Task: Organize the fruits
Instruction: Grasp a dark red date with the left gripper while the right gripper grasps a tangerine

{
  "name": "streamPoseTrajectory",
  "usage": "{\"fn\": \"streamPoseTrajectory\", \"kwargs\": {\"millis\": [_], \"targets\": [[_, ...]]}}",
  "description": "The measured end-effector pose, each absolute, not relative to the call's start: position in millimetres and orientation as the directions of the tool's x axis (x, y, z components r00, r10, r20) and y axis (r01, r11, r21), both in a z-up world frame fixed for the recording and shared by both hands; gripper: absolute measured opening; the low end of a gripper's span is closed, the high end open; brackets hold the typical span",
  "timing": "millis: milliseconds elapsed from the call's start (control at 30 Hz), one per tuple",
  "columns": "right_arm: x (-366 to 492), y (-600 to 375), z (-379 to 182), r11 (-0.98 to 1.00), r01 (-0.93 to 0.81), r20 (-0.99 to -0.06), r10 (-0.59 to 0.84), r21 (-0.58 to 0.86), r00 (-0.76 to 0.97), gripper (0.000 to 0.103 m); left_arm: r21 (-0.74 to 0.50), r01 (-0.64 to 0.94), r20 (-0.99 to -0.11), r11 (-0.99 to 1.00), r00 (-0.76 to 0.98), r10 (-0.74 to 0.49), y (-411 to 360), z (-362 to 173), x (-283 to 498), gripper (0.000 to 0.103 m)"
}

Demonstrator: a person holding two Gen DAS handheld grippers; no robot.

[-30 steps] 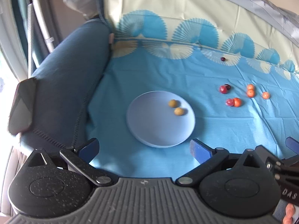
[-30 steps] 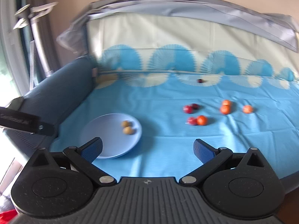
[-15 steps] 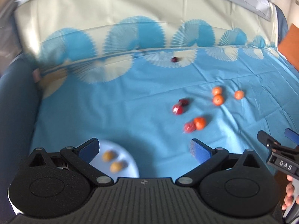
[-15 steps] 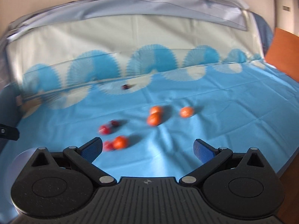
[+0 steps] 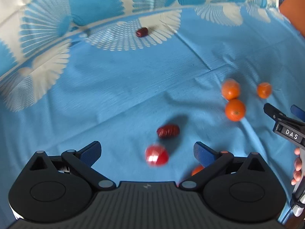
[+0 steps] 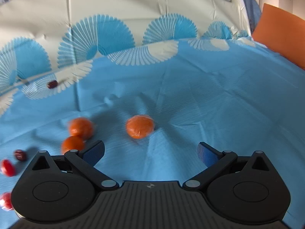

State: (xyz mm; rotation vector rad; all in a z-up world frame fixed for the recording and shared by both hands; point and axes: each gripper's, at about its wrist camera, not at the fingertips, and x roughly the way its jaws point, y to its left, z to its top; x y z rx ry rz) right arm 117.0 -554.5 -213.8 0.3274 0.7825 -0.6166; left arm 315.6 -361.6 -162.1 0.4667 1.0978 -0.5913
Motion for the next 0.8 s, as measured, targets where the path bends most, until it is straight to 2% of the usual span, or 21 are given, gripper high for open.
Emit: {"fn": "streamPoseTrajectory", "kwargs": {"millis": [167,200,233,267,300,333,400,433,500,633,800], "targets": [[142,-567,-233,0.785,0.616,-0.744,-0.379,0.056,0.55,0.102,0.088,0.687,-0.936,0.721,0.305,-0.176,-389,-186,330,0.101],[147,-568,-236,0.79,0.611,-0.745,-0.376,0.053,0.55,0.102,0.098,0.692,-0.939,0.715,0.302,-0.163,-392,-189,331,0.091],[152,-569,-240,0.794,0.606,-0.745,-0.376,0.046,0.55,0.102,0.108,0.699,-0.943,0.707,0.298,-0.151,-395,-192,329,0.07],[155,-569,-243,0.799,0.601,-0.743,-0.382,0.034,0.549,0.102,0.104,0.709,-0.947,0.698,0.284,-0.148,-396,-195,329,0.064],[158,-569,-246,0.804,0.595,-0.737,-0.395,0.012,0.549,0.102,0.084,0.713,-0.946,0.696,0.277,-0.17,-395,-194,328,0.048],[160,-567,-247,0.814,0.581,-0.724,-0.403,-0.004,0.559,0.101,0.069,0.727,-0.944,0.684,0.268,-0.19,-394,-192,327,0.036],[160,-563,-245,0.845,0.535,-0.697,-0.389,-0.009,0.602,0.071,0.098,0.74,-0.937,0.665,0.295,-0.189,-394,-187,321,0.036],[160,-560,-241,0.857,0.515,-0.686,-0.387,-0.021,0.616,0.044,0.113,0.742,-0.931,0.661,0.311,-0.19,-394,-185,319,0.036],[161,-558,-235,0.856,0.515,-0.689,-0.401,-0.046,0.604,0.042,0.126,0.733,-0.923,0.668,0.333,-0.192,-391,-179,318,0.036],[148,-567,-220,0.812,0.584,-0.689,-0.423,-0.001,0.588,0.042,0.098,0.679,-0.907,0.727,0.362,-0.216,-375,-149,322,0.036],[115,-558,-167,0.8,0.598,-0.617,-0.447,0.047,0.647,0.042,0.085,0.597,-0.877,0.798,0.425,-0.224,-337,-90,309,0.036]]}}
